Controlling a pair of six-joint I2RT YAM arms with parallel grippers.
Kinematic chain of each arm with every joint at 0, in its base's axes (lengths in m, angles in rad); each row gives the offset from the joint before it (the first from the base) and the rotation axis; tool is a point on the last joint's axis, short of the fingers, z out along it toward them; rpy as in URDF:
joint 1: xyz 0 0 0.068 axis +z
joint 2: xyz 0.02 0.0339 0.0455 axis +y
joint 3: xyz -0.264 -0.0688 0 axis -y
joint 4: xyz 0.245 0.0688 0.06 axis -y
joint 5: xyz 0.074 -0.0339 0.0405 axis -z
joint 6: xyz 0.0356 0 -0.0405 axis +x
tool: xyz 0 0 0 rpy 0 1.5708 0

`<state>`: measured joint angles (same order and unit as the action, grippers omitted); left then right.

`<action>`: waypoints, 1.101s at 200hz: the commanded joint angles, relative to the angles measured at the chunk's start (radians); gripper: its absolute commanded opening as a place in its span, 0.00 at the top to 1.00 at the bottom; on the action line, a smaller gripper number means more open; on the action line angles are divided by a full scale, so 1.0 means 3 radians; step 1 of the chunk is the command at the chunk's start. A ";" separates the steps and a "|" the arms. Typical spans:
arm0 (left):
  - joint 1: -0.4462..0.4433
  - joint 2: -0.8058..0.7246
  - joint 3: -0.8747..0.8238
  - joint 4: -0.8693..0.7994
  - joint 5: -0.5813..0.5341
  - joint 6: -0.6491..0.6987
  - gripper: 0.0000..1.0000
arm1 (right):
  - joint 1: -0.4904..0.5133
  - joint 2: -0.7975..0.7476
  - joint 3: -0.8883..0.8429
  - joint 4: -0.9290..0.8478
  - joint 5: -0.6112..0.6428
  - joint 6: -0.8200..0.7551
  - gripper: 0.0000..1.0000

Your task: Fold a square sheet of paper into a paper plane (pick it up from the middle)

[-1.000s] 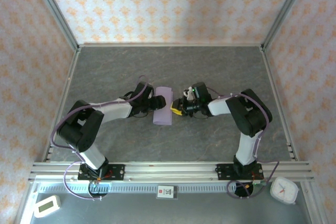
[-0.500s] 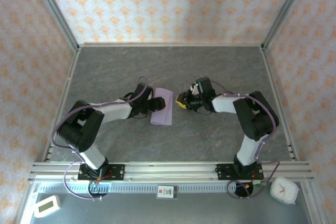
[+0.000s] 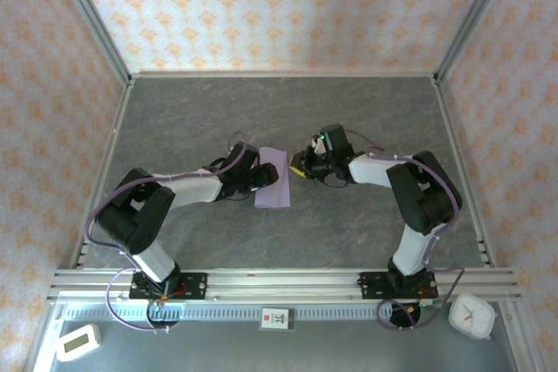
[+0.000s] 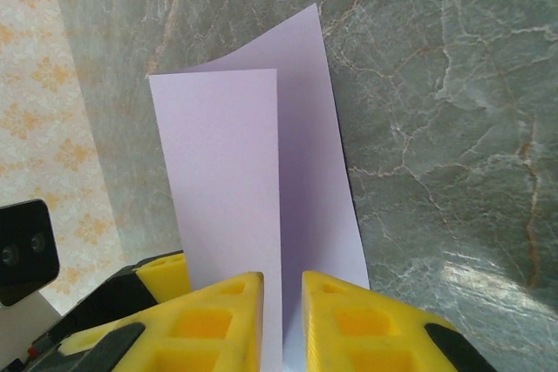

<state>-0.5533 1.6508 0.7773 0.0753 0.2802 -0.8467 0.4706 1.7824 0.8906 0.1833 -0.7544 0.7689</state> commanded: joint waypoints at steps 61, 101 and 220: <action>-0.0167 0.0054 0.0334 -0.0355 -0.0414 -0.0536 0.31 | 0.0017 0.0067 0.0125 -0.0136 0.0116 -0.0117 0.82; -0.0216 0.0191 0.0486 -0.0577 -0.0513 -0.0642 0.30 | 0.0009 0.0062 0.0138 -0.0172 0.0164 -0.0128 0.84; -0.0339 0.0500 0.0858 -0.0983 -0.0683 -0.0726 0.29 | -0.0029 0.0130 0.0114 -0.0171 0.0104 -0.0164 0.86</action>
<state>-0.6422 1.7779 1.0035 -0.1635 0.1127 -1.0435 0.4679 1.7962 0.9020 0.1482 -0.7216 0.7410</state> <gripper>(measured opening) 0.709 0.143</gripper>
